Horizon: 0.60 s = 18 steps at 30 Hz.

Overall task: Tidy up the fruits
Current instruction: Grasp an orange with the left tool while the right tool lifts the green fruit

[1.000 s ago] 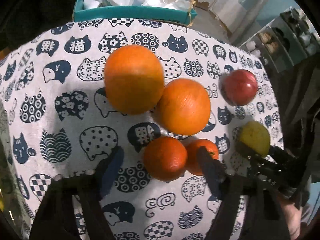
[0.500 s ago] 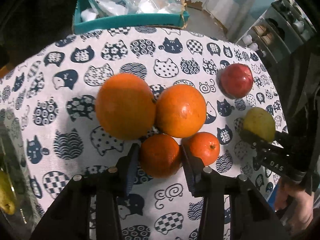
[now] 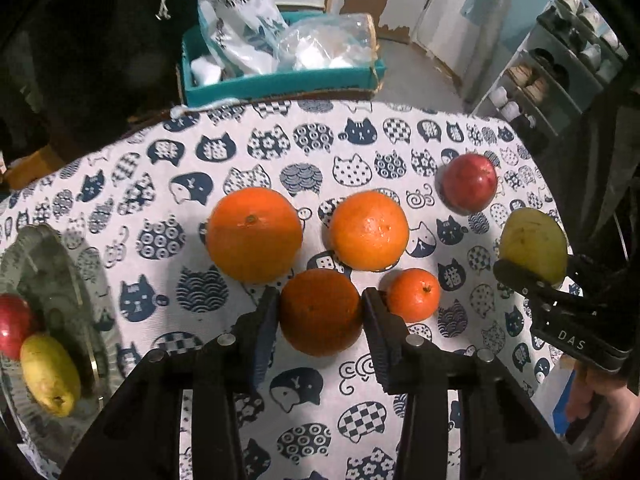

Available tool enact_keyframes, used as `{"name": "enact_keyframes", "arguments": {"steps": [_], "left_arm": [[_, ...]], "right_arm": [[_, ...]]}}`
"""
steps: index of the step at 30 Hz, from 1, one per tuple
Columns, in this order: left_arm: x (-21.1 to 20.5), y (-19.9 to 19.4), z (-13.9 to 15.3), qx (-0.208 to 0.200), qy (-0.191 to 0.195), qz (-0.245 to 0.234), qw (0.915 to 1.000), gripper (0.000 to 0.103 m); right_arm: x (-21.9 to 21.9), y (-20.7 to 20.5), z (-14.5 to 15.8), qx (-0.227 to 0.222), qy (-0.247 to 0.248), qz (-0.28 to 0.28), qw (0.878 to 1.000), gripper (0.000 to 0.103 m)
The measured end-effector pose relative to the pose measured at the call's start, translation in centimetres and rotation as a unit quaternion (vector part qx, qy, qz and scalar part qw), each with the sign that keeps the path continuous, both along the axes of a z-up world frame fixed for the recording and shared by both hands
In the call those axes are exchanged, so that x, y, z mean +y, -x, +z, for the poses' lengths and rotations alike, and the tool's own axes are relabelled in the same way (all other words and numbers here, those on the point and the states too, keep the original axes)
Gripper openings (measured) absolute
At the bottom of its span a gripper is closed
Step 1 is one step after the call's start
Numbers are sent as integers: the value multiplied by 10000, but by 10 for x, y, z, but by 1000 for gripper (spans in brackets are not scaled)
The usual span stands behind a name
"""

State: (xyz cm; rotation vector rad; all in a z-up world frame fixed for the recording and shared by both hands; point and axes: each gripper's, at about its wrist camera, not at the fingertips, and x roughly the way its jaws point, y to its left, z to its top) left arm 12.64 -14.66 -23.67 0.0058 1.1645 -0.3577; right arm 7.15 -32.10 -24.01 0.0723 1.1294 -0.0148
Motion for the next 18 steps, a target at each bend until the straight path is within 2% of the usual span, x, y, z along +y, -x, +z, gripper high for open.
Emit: {"name": "enact_keyframes", "arguments": {"steps": [18], "left_arm": [[41, 27, 64, -742, 14, 252, 9969, 42]], "right_arm": [[42, 8, 74, -773, -95, 324, 9964, 64]]}}
